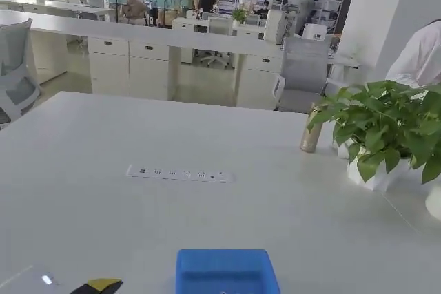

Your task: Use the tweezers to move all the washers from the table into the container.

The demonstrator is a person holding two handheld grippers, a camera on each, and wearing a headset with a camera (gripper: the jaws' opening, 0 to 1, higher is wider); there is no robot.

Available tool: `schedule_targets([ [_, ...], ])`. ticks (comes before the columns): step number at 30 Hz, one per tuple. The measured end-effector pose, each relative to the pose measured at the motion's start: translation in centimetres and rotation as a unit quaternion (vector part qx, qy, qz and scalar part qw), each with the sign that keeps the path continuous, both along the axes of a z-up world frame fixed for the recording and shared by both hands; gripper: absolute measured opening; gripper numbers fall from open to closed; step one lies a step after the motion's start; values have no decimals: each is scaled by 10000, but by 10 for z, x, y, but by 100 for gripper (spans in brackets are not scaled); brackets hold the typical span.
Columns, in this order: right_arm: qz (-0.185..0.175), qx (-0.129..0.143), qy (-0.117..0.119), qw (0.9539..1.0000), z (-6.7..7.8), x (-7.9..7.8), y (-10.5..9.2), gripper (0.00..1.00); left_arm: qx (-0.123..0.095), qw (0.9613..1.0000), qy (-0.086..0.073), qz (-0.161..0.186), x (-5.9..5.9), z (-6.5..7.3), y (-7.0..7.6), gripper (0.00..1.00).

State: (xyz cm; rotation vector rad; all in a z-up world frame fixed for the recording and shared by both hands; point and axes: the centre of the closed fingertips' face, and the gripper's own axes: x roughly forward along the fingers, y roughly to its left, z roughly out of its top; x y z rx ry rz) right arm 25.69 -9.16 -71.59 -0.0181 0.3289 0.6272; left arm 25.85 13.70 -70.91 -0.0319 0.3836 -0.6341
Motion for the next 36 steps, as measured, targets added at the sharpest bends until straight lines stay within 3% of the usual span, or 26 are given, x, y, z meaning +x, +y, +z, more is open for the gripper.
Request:
schedule_targets([
  [3,-65,63,-196,9998,8,3,0,82,-47,9999,-46,141,-5,-3,4,83],
  [6,-79,71,-339,9994,14,6,0,86,-140,9993,-201,268,-10,1,4,93],
  [8,-86,75,-399,9991,16,7,0,89,-117,9985,-403,339,-11,6,4,98],
  [13,-202,59,-496,9985,17,9,-1,99,-115,9971,-652,363,-14,12,5,99],
  [27,-336,147,-551,9978,18,14,-6,99,-332,9964,-604,493,-16,15,14,99],
  [33,-397,220,-539,9975,18,15,-6,99,-260,9967,-617,463,-20,16,13,99],
  [36,-389,196,-540,9976,18,16,-4,99,-325,9965,-627,445,-22,17,12,99],
])
